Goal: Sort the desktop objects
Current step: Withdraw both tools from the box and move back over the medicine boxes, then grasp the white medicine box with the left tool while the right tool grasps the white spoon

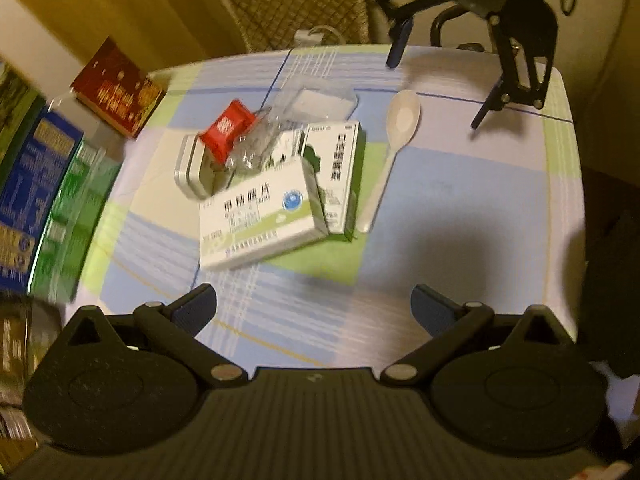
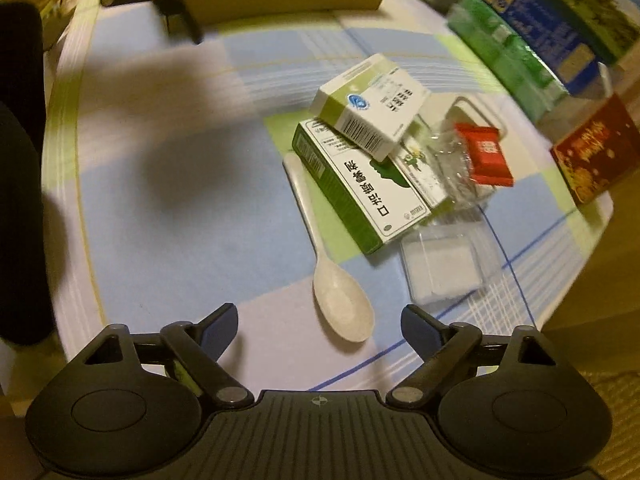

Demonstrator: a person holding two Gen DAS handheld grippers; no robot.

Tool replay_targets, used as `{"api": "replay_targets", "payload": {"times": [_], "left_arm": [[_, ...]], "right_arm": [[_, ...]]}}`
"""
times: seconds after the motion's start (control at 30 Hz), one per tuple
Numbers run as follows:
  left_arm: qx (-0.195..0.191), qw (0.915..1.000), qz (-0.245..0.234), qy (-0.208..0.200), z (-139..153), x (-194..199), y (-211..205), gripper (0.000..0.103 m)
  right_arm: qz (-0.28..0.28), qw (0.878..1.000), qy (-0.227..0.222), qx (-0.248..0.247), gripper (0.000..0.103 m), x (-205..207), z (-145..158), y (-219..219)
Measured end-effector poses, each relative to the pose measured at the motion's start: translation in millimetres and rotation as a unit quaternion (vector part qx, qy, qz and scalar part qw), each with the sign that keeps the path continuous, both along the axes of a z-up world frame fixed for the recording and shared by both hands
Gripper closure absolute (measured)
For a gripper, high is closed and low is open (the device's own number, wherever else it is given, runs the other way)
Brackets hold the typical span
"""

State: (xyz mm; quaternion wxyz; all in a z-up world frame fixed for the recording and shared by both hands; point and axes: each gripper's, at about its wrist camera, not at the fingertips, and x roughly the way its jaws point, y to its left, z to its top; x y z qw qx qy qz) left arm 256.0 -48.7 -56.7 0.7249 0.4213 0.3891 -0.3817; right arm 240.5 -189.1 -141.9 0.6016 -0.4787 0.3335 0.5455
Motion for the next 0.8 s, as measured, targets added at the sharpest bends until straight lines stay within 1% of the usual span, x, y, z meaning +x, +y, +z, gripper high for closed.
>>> {"api": "replay_targets", "payload": {"times": [0.1, 0.23, 0.27, 0.4, 0.5, 0.53, 0.57, 0.6, 0.63, 0.73, 0.8], "left_arm": [[0.007, 0.9989, -0.045, -0.009, -7.5, 8.1, -5.2, 0.002], [0.040, 0.9934, -0.105, -0.027, -24.4, 17.6, -13.5, 0.003], [0.045, 0.9921, -0.114, -0.028, -28.3, 20.6, -15.2, 0.003], [0.061, 0.9873, -0.142, -0.037, -44.3, 34.1, -20.3, 0.006], [0.076, 0.9824, -0.162, -0.052, -54.6, 42.3, -22.1, 0.007], [0.083, 0.9801, -0.171, -0.057, -57.9, 44.8, -22.8, 0.008], [0.087, 0.9780, -0.179, -0.060, -60.1, 46.6, -23.5, 0.008], [0.091, 0.9760, -0.188, -0.062, -62.5, 49.1, -24.3, 0.008], [0.095, 0.9742, -0.195, -0.062, -64.3, 51.5, -25.4, 0.008], [0.105, 0.9677, -0.220, -0.064, -69.8, 57.7, -28.1, 0.008], [0.111, 0.9617, -0.241, -0.068, -72.8, 60.6, -30.1, 0.008]], "right_arm": [[0.015, 1.000, -0.002, -0.012, 0.022, 6.1, -6.8, 5.6], [0.016, 1.000, 0.000, -0.027, 0.033, 14.6, -16.4, 10.9], [0.014, 0.999, 0.003, -0.032, 0.036, 17.2, -19.0, 11.5], [0.012, 0.999, 0.006, -0.040, 0.043, 22.3, -25.8, 11.7], [0.001, 0.999, 0.018, -0.032, 0.049, 27.5, -26.2, 11.6], [0.000, 0.999, 0.022, -0.031, 0.054, 27.8, -25.7, 12.2], [0.000, 0.999, 0.025, -0.031, 0.062, 27.4, -25.0, 12.9], [0.000, 0.999, 0.027, -0.032, 0.066, 27.3, -24.8, 14.1], [0.002, 0.999, 0.026, -0.034, 0.072, 26.4, -24.6, 15.1], [0.008, 0.999, 0.020, -0.042, 0.072, 23.4, -24.6, 18.0], [0.010, 0.999, 0.023, -0.043, 0.072, 22.6, -24.7, 19.0]]}}
